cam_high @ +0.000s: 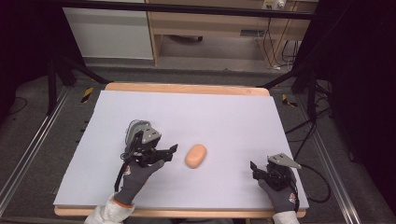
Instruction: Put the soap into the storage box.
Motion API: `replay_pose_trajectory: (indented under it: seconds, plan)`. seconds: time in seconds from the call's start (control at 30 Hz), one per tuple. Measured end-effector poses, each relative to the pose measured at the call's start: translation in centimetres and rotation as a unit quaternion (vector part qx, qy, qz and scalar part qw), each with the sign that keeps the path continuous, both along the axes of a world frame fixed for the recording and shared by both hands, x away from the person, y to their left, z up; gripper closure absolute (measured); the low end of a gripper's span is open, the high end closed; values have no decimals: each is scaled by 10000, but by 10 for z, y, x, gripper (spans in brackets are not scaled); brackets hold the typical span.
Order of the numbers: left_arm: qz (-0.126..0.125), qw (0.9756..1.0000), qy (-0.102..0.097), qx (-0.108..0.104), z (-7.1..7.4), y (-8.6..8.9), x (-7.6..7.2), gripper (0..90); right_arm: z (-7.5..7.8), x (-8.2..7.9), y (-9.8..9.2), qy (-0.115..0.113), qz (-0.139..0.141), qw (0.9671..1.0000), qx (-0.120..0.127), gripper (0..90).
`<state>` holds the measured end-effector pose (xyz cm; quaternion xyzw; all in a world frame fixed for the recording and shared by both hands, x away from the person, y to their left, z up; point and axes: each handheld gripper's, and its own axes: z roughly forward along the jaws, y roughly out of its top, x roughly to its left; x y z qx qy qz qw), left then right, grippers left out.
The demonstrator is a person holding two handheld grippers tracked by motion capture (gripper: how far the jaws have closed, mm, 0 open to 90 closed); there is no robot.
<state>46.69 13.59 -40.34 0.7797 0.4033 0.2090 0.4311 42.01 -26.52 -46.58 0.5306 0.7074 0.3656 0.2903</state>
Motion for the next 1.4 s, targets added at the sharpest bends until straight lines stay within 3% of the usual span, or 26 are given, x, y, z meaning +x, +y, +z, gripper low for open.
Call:
replay_pose_trajectory:
  seconds: [0.33, 0.47, 0.63, 1.4]
  plan:
    - [-153, 9997, 35, 186, -2, -20, 5, 246, 0, 0, 0, -8, 17, 10000, -11, 285]
    - [-173, 9998, 35, 136, -2, -26, 6, 238, 0, 0, 1, -2, 28, 10000, -4, 285]
    - [-235, 9994, 89, 250, -6, -31, 9, 230, 0, 1, 1, 21, 41, 10000, -3, 285]
    - [-370, 9982, 255, 391, -22, -62, 16, 223, -1, 1, 2, 46, 77, 10000, 3, 286]
